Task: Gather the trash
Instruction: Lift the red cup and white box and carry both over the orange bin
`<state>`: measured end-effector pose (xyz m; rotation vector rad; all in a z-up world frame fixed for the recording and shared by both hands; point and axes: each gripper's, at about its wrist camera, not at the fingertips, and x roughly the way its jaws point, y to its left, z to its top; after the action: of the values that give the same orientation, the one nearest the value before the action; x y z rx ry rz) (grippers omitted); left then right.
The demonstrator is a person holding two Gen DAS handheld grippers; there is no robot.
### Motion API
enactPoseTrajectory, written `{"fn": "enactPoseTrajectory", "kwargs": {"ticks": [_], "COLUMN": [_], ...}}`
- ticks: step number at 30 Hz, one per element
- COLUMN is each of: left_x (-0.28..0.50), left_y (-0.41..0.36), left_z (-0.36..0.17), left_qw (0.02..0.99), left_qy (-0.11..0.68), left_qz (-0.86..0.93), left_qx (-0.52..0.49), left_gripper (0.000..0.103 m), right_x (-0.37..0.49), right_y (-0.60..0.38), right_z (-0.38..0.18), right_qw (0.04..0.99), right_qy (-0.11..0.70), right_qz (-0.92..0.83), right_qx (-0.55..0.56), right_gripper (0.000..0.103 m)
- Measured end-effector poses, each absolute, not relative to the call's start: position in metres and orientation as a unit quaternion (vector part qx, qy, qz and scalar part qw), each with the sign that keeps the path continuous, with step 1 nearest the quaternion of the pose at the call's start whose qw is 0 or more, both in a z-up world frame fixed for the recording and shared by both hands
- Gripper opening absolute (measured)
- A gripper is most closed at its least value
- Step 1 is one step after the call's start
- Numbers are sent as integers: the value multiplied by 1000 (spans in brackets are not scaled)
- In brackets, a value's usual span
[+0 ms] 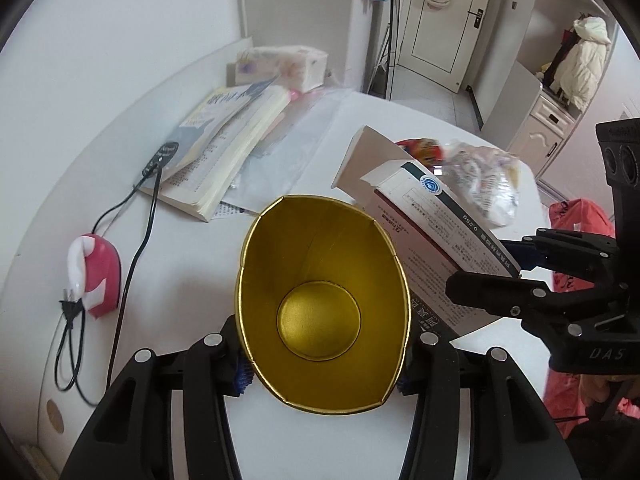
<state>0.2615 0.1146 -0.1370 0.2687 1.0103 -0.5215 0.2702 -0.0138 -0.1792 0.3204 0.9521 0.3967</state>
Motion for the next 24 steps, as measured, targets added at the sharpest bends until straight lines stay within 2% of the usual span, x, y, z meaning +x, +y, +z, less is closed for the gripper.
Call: {"fn": "enactPoseTrajectory", "kwargs": {"ticks": [10,24], "left_x": [182,117], "left_y": [47,-115], "left_z": [-96,-119], "left_qw": [837,773], "left_qy": [458,470], "left_qz": [-268,-389], "left_qx": [132,173], "left_gripper": [52,52], "right_x": [176,46], "right_y": [-92,-247], "right_z": [-137,-149], "right_qw": [867,870], "right_qy": [423,419], "right_qz": [191,66], "right_qx": [185,250], "right_gripper": [44,44]}}
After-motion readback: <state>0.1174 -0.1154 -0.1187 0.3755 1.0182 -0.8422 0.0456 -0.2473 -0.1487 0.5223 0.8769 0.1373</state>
